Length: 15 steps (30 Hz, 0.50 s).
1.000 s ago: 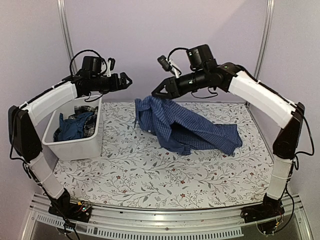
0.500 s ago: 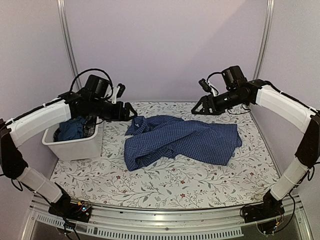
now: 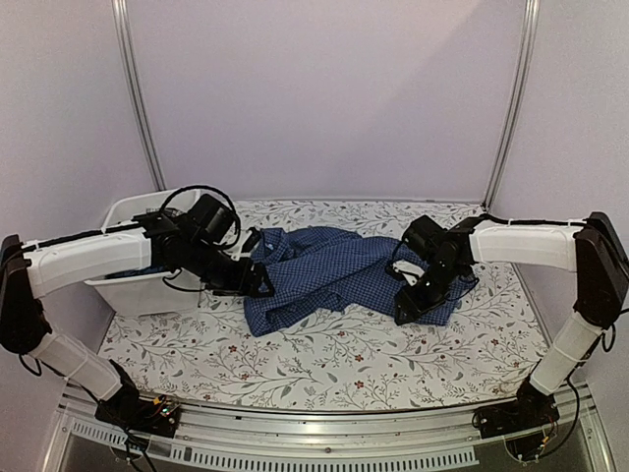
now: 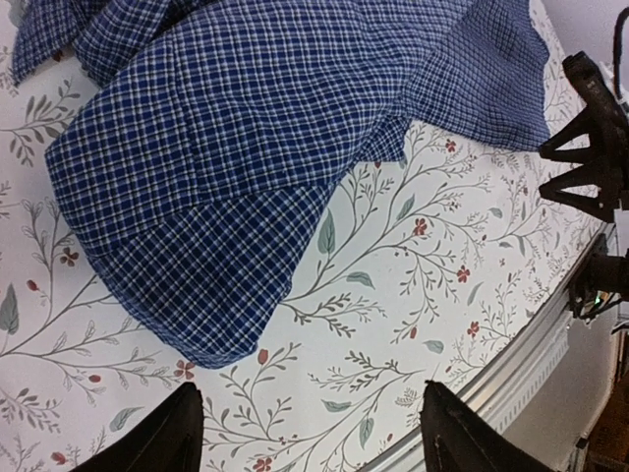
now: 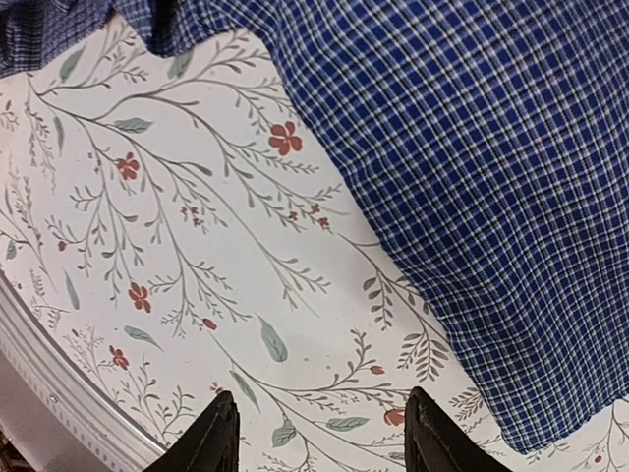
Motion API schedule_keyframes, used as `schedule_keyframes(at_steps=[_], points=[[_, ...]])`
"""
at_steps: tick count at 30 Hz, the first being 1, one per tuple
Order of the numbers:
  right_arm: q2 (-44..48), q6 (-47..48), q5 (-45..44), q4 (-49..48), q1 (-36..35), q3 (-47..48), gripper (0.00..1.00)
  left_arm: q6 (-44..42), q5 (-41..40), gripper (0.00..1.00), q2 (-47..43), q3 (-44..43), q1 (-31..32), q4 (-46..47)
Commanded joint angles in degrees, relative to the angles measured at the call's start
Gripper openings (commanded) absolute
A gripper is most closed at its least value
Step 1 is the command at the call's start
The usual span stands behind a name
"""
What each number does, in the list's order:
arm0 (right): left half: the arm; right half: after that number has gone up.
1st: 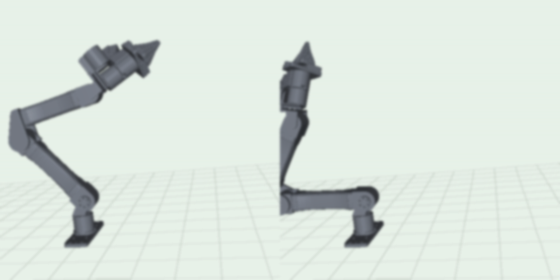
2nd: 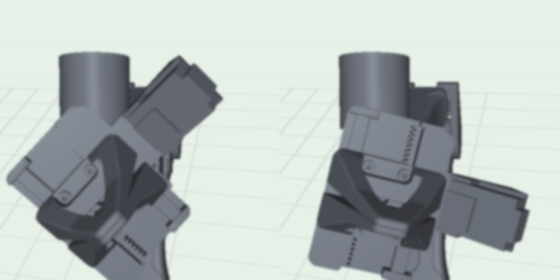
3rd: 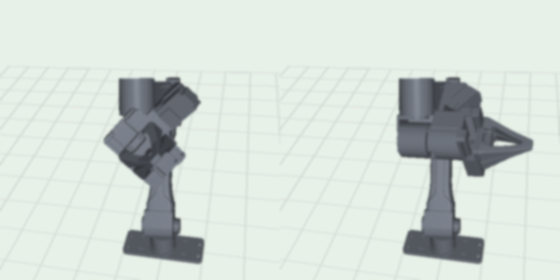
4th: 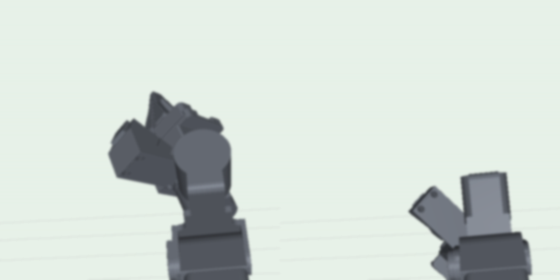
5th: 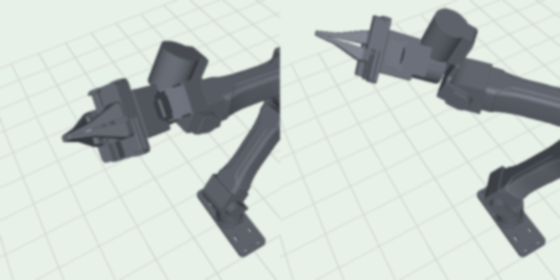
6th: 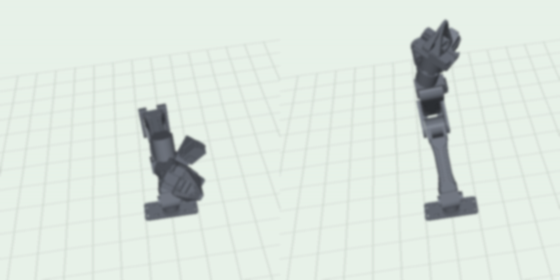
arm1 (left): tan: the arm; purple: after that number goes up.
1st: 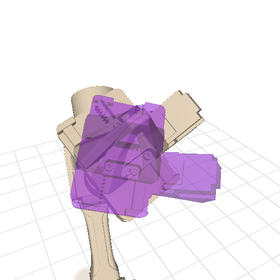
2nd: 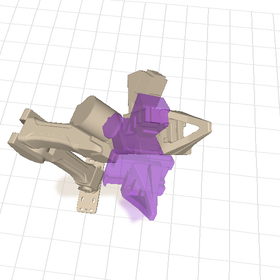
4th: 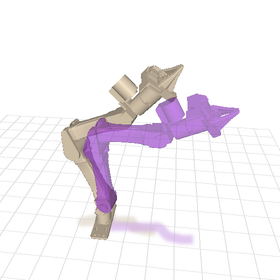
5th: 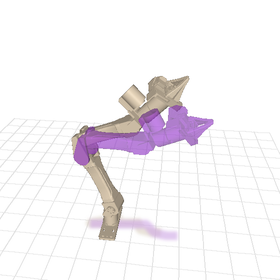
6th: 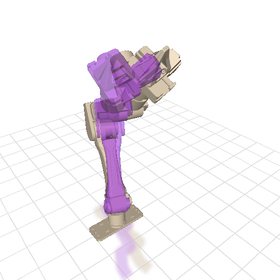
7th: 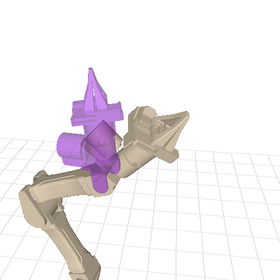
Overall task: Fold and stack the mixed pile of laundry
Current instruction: Adjust the crumpled shirt at the center of the board.
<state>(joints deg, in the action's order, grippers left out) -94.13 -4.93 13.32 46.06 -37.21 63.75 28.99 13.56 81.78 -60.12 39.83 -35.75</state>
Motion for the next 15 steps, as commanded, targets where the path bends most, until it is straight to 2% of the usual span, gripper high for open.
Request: schedule_keyframes(at_steps=[1,10,13,15], points=[[-3.17,0.69,-10.17,0.61,-0.67,-0.64,0.55,0.89,2.00,0.75,1.49,0.25,0.92,0.03],[-12.69,1.76,-16.93,-0.83,-0.67,-0.39,0.51,0.04,1.99,0.78,6.38,-0.61,1.18,0.54],[-15.26,1.47,-18.94,-0.99,-0.67,-0.99,0.42,0.74,0.58,0.81,8.63,-0.66,1.21,0.06],[-16.74,1.08,-20.20,-1.06,-0.67,-1.30,0.31,1.57,-0.74,0.82,10.09,-0.47,1.26,-0.26]])
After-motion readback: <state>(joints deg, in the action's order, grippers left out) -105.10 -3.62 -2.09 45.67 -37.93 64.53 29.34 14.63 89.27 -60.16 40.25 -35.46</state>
